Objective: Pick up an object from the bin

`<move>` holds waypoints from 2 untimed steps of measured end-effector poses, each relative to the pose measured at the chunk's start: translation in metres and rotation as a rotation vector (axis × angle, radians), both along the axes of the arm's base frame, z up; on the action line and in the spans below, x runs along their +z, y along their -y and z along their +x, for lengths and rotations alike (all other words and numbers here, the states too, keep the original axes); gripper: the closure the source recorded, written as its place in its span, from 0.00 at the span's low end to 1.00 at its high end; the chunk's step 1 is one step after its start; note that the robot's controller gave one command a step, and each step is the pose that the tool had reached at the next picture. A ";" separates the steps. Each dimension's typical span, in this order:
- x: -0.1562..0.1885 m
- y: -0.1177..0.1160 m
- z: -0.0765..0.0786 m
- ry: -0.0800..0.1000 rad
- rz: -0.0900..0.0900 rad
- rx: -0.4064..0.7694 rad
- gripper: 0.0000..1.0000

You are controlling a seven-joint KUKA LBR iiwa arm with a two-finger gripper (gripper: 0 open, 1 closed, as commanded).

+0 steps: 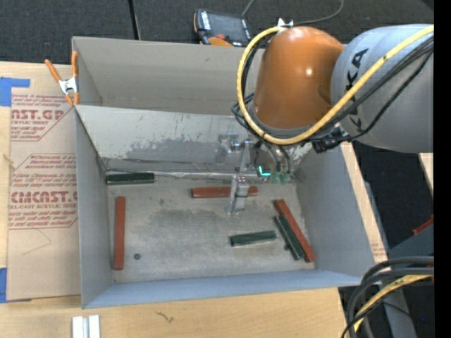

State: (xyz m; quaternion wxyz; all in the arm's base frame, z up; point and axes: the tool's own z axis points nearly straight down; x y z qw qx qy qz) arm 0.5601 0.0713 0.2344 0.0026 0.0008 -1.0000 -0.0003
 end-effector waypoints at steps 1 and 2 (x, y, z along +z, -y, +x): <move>-0.124 0.083 0.007 -0.001 -0.002 -0.049 0.00; -0.166 0.093 0.033 0.005 0.000 0.143 0.00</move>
Offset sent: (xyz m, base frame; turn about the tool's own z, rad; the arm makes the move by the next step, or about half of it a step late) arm 0.0091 -0.0809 -0.1191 0.0448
